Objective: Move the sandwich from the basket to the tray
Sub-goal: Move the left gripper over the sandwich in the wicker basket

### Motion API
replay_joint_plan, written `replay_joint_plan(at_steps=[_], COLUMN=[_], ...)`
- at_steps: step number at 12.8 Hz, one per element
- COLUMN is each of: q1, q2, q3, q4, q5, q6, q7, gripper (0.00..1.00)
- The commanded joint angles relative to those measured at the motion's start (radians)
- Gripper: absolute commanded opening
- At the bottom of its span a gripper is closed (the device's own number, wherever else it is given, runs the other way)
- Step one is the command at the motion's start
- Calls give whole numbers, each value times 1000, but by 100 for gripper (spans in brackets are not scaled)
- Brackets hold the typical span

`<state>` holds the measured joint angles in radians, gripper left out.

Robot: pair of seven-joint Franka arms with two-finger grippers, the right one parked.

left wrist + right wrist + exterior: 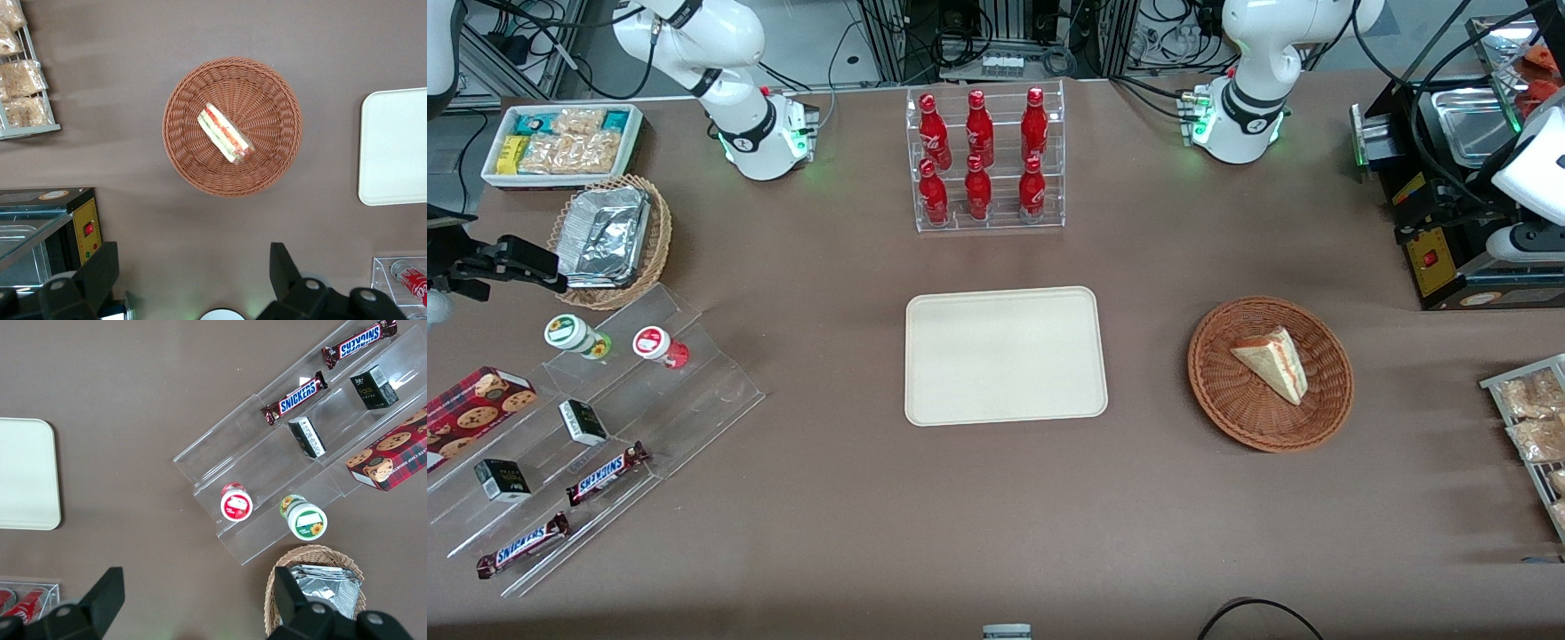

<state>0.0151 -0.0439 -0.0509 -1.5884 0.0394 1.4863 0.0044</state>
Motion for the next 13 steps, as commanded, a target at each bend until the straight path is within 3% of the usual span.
replay_joint_plan(at_steps=[1, 4, 6, 13], q1=[-7, -12, -12, -10], q2=[4, 38, 44, 76], q3=[5, 3, 3, 3], q4=[13, -10, -105, -405], q5=[11, 16, 17, 20], q6=[-14, 26, 135, 478], q7=[-7, -27, -38, -326], gripper=[100, 100, 100, 100])
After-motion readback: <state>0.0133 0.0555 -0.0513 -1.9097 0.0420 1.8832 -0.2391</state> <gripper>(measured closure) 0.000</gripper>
